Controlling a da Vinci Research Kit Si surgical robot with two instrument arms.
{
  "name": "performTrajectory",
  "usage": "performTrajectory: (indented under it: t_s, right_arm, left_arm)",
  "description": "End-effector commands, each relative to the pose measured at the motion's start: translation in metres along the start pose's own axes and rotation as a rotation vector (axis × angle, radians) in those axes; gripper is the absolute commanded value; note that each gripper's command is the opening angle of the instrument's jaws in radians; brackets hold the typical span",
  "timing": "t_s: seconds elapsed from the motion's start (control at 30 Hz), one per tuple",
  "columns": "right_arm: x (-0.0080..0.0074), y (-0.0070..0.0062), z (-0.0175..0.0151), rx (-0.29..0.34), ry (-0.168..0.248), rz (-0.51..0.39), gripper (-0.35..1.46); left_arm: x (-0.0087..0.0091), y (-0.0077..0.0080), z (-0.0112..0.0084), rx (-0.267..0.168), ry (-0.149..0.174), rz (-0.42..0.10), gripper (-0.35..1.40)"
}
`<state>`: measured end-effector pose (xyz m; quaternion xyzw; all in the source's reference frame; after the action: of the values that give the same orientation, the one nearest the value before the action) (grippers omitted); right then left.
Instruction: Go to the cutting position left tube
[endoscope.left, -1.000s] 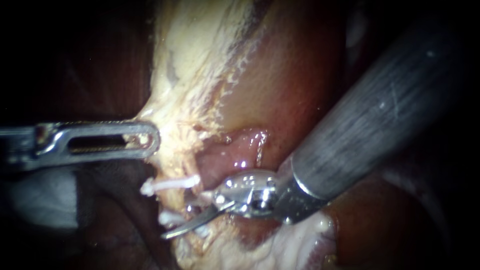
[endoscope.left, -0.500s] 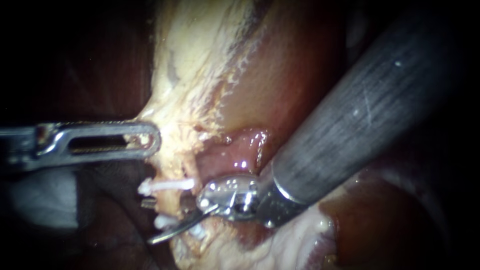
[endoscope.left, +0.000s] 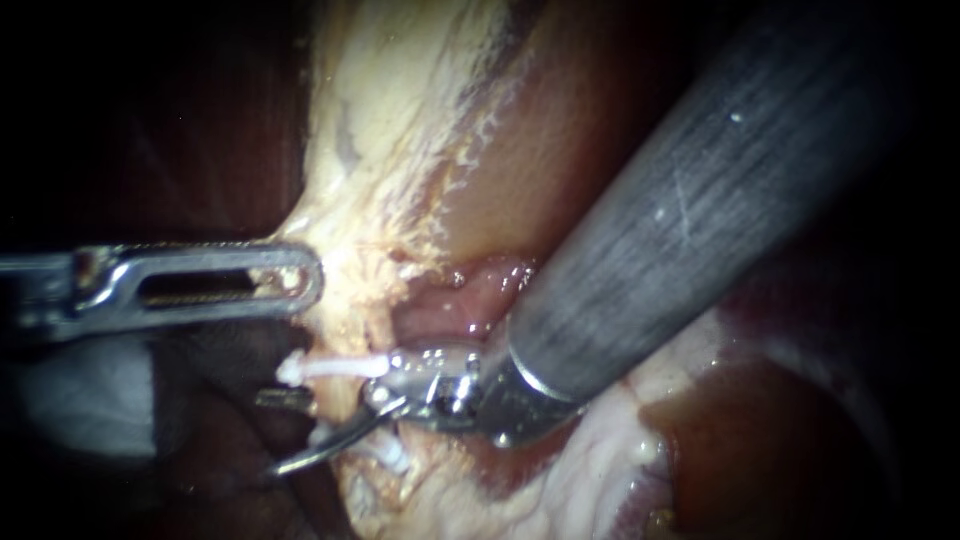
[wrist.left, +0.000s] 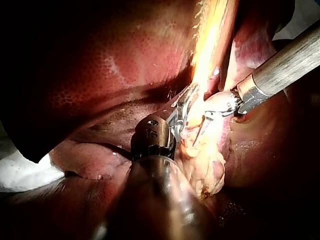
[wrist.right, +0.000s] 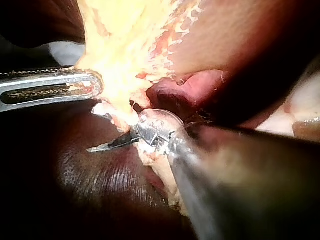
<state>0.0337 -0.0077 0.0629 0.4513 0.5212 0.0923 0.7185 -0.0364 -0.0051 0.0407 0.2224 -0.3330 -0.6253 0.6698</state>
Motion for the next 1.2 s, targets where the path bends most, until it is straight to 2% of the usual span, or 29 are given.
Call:
performTrajectory:
  t_s: [0.03,0.27,0.43,1.2]
  right_arm:
    - [0.0,0.0001,0.0001,0.0,-0.001,0.005,0.81]
    - [-0.0002,0.0005,0.0001,-0.001,0.001,0.022,0.66]
    - [-0.0003,0.0009,0.0002,-0.003,0.001,0.028,0.63]
    - [-0.0006,0.0013,0.0006,-0.004,0.0,0.026,0.63]
  left_arm:
    - [0.0,0.0,0.0,0.0,0.0,0.0,-0.35]
    - [0.0,0.0,0.0,0.0,0.0,0.0,-0.35]
    - [0.0,0.0,0.0,0.0,0.0,0.0,-0.35]
    - [0.0,-0.0002,0.0,-0.001,-0.001,-0.001,-0.35]
